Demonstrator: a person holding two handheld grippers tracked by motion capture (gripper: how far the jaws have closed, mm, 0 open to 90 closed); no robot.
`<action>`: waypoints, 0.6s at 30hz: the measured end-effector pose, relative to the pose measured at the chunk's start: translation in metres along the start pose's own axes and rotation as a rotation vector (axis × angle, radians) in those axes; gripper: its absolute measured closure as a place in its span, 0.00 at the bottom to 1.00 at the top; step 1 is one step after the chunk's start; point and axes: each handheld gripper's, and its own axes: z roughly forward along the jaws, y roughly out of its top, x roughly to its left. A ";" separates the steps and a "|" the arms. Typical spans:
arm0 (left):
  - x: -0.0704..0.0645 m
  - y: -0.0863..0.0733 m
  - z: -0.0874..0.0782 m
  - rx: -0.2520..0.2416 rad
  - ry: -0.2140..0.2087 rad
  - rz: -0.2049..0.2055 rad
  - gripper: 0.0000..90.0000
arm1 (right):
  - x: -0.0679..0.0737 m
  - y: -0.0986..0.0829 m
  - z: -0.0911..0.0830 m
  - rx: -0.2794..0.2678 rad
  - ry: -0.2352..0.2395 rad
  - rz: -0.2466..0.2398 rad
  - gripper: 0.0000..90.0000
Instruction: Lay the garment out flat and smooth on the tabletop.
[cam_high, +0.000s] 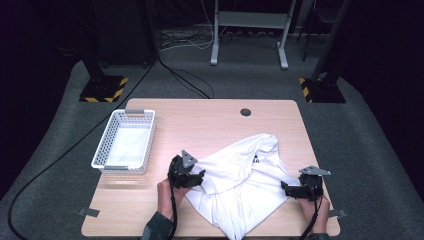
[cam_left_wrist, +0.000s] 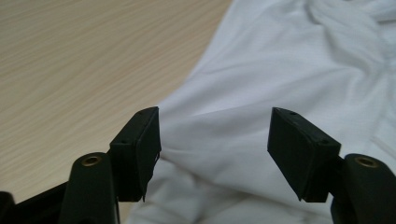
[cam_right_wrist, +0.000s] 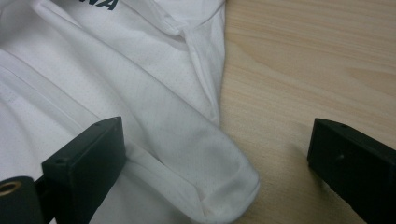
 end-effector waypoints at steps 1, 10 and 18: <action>-0.009 0.001 0.002 -0.001 -0.036 0.014 0.35 | 0.000 0.000 0.000 0.000 0.000 0.000 0.04; -0.052 0.004 0.035 0.105 -0.138 0.140 0.35 | 0.000 0.000 0.000 0.000 0.000 0.000 0.04; -0.043 0.000 0.045 0.112 -0.122 0.135 0.83 | 0.000 0.000 0.000 0.000 0.000 0.000 0.04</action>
